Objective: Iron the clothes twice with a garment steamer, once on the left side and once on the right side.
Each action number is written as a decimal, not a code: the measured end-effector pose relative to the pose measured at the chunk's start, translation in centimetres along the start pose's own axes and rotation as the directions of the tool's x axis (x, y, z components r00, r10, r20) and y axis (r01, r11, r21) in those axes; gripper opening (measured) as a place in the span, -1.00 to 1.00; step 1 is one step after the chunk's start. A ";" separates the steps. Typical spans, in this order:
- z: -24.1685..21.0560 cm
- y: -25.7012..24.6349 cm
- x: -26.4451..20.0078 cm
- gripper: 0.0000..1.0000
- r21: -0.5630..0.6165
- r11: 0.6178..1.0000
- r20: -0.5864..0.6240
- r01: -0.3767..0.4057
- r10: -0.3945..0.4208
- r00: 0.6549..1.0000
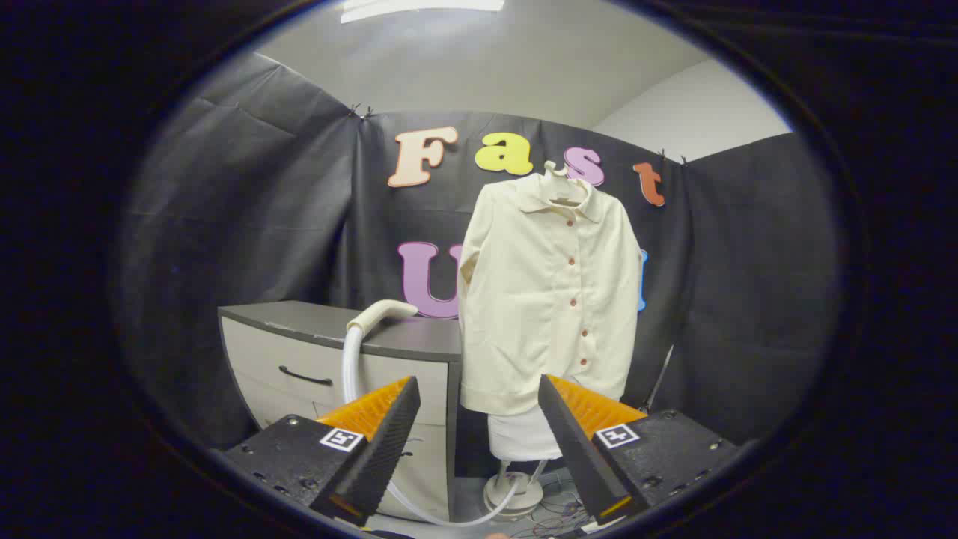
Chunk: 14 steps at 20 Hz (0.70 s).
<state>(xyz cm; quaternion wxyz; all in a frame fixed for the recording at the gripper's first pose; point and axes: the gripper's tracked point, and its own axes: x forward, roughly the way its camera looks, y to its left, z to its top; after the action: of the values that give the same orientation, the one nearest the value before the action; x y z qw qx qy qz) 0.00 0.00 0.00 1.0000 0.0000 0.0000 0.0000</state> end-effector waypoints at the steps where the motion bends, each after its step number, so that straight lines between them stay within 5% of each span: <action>1: 0.0 -0.3 0.2 0.94 0.006 1.000 -0.003 0.002 -0.002 1.000; 14: -0.1 0.5 0.6 0.95 0.069 0.997 -0.018 -0.039 0.041 0.999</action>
<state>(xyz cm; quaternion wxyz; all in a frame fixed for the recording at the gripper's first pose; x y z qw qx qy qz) 0.62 0.50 -0.08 0.9992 0.0342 0.0099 0.0201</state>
